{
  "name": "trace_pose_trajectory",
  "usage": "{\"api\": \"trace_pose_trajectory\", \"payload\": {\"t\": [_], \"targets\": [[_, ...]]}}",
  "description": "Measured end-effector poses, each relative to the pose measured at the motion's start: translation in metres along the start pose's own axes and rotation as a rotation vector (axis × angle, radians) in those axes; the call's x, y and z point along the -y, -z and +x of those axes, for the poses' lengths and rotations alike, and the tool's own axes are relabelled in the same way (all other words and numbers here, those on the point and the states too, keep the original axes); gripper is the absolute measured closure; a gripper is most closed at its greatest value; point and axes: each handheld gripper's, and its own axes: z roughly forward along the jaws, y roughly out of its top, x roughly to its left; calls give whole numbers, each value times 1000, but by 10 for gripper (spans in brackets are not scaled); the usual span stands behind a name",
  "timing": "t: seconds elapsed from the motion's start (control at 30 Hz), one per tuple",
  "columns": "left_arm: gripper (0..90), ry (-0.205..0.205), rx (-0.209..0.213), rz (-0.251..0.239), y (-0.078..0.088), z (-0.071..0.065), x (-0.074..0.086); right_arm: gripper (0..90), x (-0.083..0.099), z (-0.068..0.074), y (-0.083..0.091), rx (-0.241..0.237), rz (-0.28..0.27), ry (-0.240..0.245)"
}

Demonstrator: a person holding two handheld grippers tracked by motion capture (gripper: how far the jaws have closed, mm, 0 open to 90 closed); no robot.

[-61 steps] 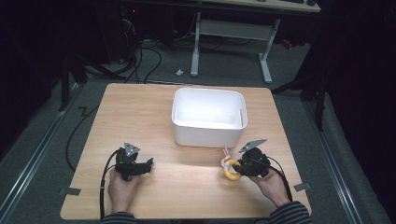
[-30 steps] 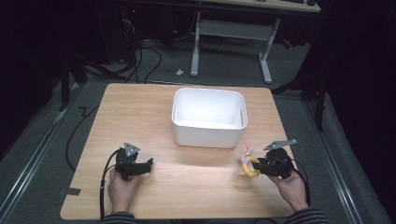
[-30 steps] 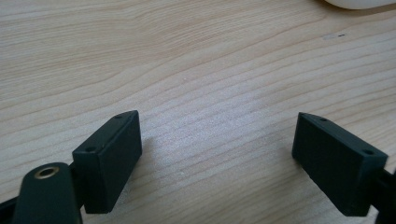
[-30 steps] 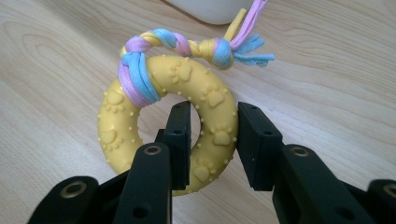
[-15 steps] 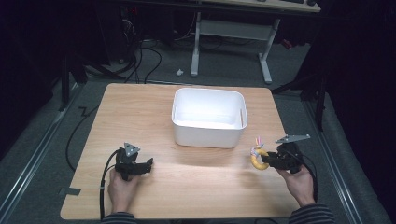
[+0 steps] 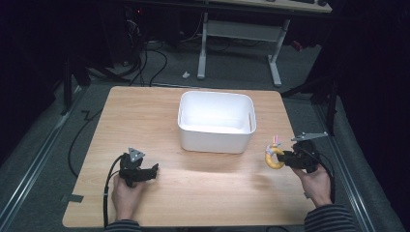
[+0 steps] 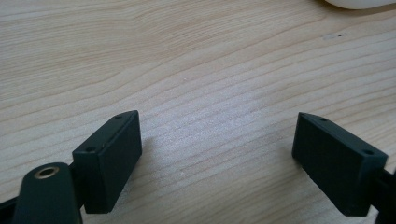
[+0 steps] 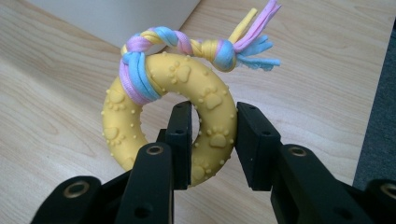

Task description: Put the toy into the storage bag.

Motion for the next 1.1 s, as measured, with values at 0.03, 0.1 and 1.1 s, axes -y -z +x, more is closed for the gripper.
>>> {"api": "trace_pose_trajectory", "payload": {"t": [0.03,0.1,1.1], "targets": [[164,0,0,0,0,0,0,685,-2,0,1,1,-1,-2],[164,0,0,0,0,0,0,685,-7,-2,4,6,-11,0],[164,0,0,0,0,0,0,685,-72,0,31,42,-74,54]]}}
